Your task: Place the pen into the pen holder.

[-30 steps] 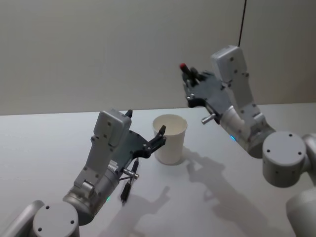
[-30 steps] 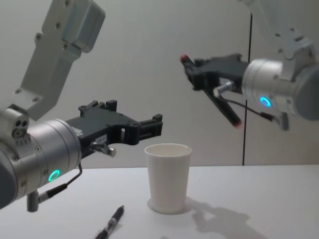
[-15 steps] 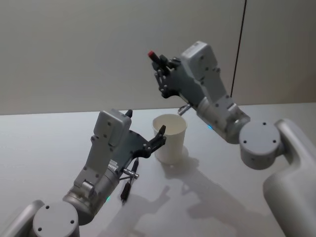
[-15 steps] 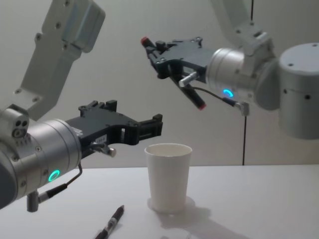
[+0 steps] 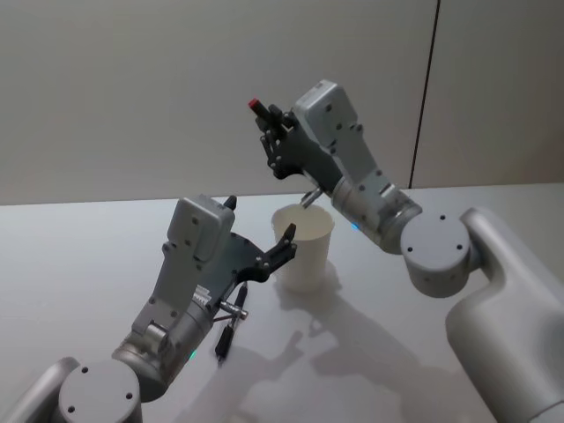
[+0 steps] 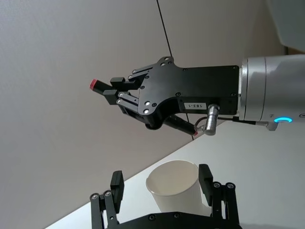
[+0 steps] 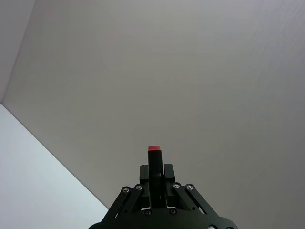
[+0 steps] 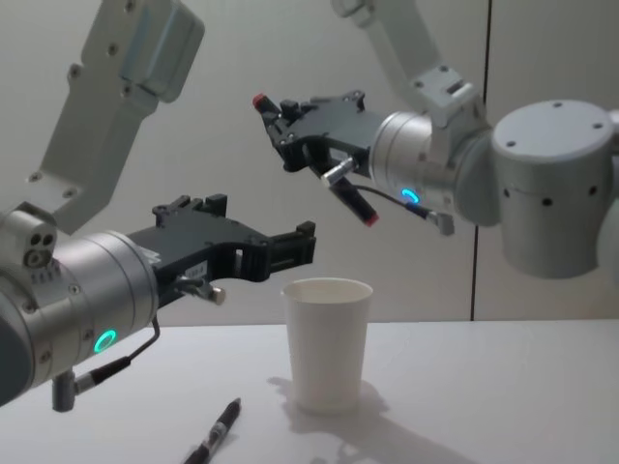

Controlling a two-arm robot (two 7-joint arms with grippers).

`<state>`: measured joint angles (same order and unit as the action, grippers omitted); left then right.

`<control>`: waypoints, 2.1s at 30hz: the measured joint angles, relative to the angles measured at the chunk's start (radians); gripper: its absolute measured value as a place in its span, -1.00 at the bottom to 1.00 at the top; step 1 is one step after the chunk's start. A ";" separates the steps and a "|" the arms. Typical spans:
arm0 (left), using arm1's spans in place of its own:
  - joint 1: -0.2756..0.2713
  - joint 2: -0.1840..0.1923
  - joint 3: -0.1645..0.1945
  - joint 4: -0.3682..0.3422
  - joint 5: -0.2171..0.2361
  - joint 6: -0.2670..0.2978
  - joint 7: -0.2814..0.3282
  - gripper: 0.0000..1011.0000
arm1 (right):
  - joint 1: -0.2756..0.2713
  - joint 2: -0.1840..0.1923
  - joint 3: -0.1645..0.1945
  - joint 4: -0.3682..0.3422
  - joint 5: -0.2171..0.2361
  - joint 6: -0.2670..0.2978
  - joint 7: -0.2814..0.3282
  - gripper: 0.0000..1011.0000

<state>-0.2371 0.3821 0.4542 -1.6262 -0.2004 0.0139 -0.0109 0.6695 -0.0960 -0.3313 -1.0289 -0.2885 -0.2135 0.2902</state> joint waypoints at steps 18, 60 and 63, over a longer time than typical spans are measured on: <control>0.000 0.000 0.000 0.000 0.000 0.000 0.000 0.98 | 0.028 -0.012 -0.006 0.109 0.019 -0.043 -0.019 -0.67; 0.000 0.000 0.000 0.000 0.000 0.000 0.000 0.98 | 0.078 -0.017 0.005 0.282 0.057 -0.201 -0.044 0.61; 0.000 0.000 0.000 0.000 0.000 0.000 0.000 0.98 | 0.078 -0.016 0.005 0.283 0.057 -0.204 -0.045 0.76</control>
<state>-0.2371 0.3821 0.4542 -1.6262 -0.2004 0.0139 -0.0109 0.7473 -0.1120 -0.3266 -0.7462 -0.2311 -0.4177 0.2452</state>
